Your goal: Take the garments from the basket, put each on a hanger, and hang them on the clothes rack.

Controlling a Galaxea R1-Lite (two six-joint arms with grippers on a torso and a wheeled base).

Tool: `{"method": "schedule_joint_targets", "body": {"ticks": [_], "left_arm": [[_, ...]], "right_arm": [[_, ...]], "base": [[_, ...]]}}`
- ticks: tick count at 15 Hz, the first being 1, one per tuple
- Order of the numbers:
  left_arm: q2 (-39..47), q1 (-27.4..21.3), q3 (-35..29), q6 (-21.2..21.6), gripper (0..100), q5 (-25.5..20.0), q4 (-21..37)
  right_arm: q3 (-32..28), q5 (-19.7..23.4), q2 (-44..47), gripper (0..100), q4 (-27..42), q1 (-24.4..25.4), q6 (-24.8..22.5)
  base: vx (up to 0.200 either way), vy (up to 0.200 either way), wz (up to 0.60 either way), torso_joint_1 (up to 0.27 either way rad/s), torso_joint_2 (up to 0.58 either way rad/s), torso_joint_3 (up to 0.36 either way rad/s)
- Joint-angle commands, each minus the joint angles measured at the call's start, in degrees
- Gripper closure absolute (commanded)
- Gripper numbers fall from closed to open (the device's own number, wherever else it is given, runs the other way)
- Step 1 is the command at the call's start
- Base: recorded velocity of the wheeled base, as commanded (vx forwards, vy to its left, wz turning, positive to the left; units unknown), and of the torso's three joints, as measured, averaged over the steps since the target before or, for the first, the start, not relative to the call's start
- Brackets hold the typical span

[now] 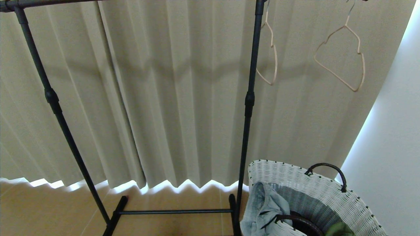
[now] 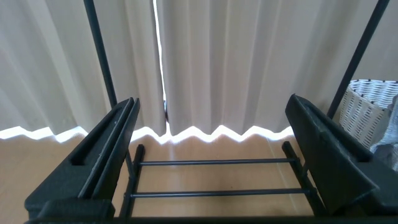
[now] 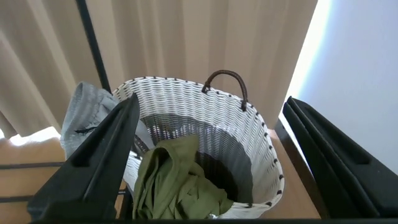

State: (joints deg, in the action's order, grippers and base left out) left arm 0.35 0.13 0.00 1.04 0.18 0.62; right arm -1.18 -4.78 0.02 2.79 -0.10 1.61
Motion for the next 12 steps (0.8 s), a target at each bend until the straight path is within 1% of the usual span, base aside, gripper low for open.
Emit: {"method": "schedule_joint_targets", "body": {"ticks": [1,2,3,4,5,6,7,8,9,10,11,12], "left_arm": [[0.1,0.0,0.0,0.0,0,0.0,0.0],[0.1,0.0,0.0,0.0,0,0.0,0.0],[0.1,0.0,0.0,0.0,0,0.0,0.0],[0.1,0.0,0.0,0.0,0,0.0,0.0],[0.1,0.0,0.0,0.0,0,0.0,0.0],[0.1,0.0,0.0,0.0,0,0.0,0.0],[0.1,0.0,0.0,0.0,0,0.0,0.0],[0.1,0.0,0.0,0.0,0,0.0,0.0],[0.1,0.0,0.0,0.0,0,0.0,0.0],[0.1,0.0,-0.1,0.0,0,0.0,0.0],[0.1,0.0,0.0,-0.1,0,0.1,0.0],[0.1,0.0,0.0,-0.2,0,0.1,0.0]], "right_arm": [[-1.5,2.1,0.0,0,0.9,0.0,-2.5],[-2.1,3.3,0.3,0,1.3,0.1,-3.9],[-3.8,3.5,4.0,0,2.7,1.1,-6.0],[-4.9,3.5,8.8,0,3.8,2.3,-6.6],[-5.8,3.4,15.0,0,3.9,3.3,-8.3],[-6.9,3.0,21.7,0,3.9,3.3,-9.9],[-7.4,2.0,27.1,0,3.9,3.1,-11.6],[-7.7,-1.1,33.3,0,3.8,3.0,-13.9],[-7.7,-3.0,36.6,0,3.7,2.9,-15.0],[-7.9,-5.4,43.0,0,3.4,2.9,-17.0],[-7.9,-5.6,45.3,0,3.4,3.0,-17.7],[-8.0,-5.6,49.9,0,2.7,2.9,-20.5]], "base": [[0.000,0.000,0.00,0.000,0.00,0.000],[0.000,0.000,0.00,0.000,0.00,0.000],[0.000,0.000,0.00,0.000,0.00,0.000],[0.000,0.000,0.00,0.000,0.00,0.000],[0.000,0.000,0.00,0.000,0.00,0.000],[0.000,0.000,0.00,0.000,0.00,0.000],[0.000,0.000,0.00,0.000,0.00,0.000],[0.000,0.000,0.00,0.000,0.00,0.000],[0.000,0.000,0.00,0.000,0.00,0.000],[0.000,0.000,0.00,0.000,0.00,0.000],[0.000,0.000,0.00,0.000,0.00,0.000],[0.000,0.000,0.00,0.000,0.00,0.000]]}}
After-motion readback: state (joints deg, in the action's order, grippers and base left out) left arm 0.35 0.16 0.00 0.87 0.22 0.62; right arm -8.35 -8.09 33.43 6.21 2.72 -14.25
